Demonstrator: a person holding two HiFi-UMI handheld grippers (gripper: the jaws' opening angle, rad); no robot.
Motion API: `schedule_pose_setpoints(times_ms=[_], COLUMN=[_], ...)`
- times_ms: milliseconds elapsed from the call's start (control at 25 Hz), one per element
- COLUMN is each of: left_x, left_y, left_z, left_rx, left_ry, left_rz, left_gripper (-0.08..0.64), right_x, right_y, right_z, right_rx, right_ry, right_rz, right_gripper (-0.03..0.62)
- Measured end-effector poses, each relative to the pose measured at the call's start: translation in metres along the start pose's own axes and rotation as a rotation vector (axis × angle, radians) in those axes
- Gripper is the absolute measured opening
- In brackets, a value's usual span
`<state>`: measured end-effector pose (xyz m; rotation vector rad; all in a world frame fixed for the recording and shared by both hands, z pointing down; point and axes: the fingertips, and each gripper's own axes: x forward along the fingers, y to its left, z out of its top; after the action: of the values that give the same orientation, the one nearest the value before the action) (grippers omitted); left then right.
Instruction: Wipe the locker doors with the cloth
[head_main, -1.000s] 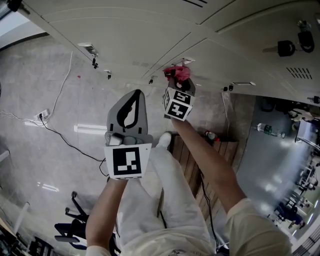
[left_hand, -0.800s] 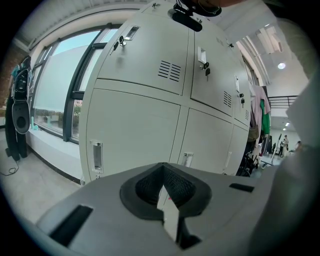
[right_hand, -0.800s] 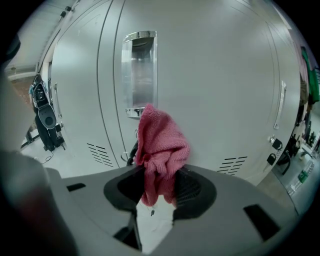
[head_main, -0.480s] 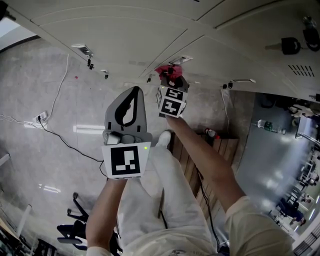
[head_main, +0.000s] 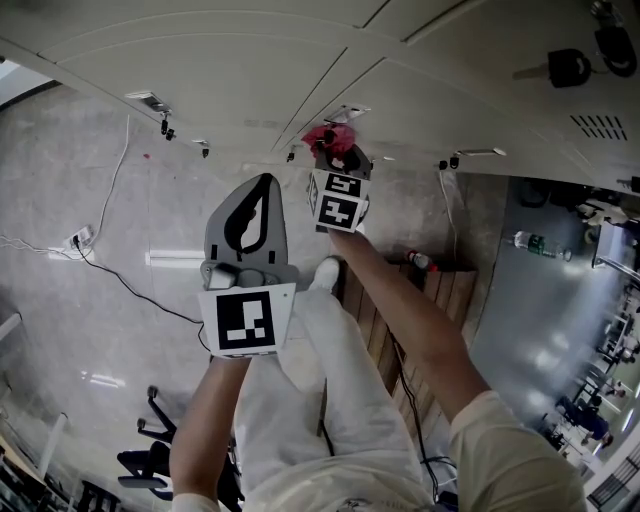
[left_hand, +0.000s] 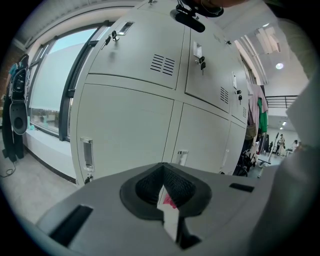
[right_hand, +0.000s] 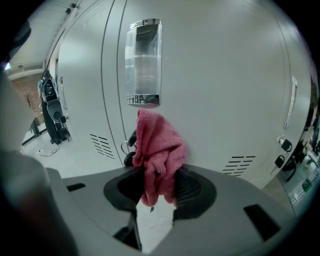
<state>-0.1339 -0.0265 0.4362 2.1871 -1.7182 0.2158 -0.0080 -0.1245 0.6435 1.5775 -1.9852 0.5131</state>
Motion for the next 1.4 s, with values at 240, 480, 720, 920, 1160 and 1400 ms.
schedule_pose_setpoints(times_ms=[240, 480, 720, 920, 1160, 1400], left_x=[0.005, 0.009, 0.015, 0.023, 0.031, 0.038], left_y=[-0.011, -0.027, -0.045, -0.065, -0.086, -0.103], left_z=[-0.002, -0.002, -0.001, 0.001, 0.002, 0.004], left_rx=[0.003, 0.008, 0.013, 0.020, 0.031, 0.036], left_ry=[0.004, 0.007, 0.003, 0.001, 0.003, -0.001], left_rz=[-0.005, -0.015, -0.027, -0.045, -0.059, -0.066], left_gripper=[0.003, 0.003, 0.003, 0.003, 0.003, 0.003], right_x=[-0.002, -0.005, -0.007, -0.009, -0.012, -0.013], right_y=[-0.014, -0.034, -0.059, -0.084, -0.116, -0.142], right_z=[-0.002, -0.005, -0.009, -0.015, -0.021, -0.026], right_rx=[-0.028, -0.025, -0.022, -0.019, -0.015, -0.013], right_ry=[-0.002, 0.004, 0.011, 0.022, 0.030, 0.036], right_rz=[0.005, -0.006, -0.027, -0.047, -0.076, -0.091], right_gripper=[0.147, 0.147, 0.147, 0.147, 0.147, 0.149])
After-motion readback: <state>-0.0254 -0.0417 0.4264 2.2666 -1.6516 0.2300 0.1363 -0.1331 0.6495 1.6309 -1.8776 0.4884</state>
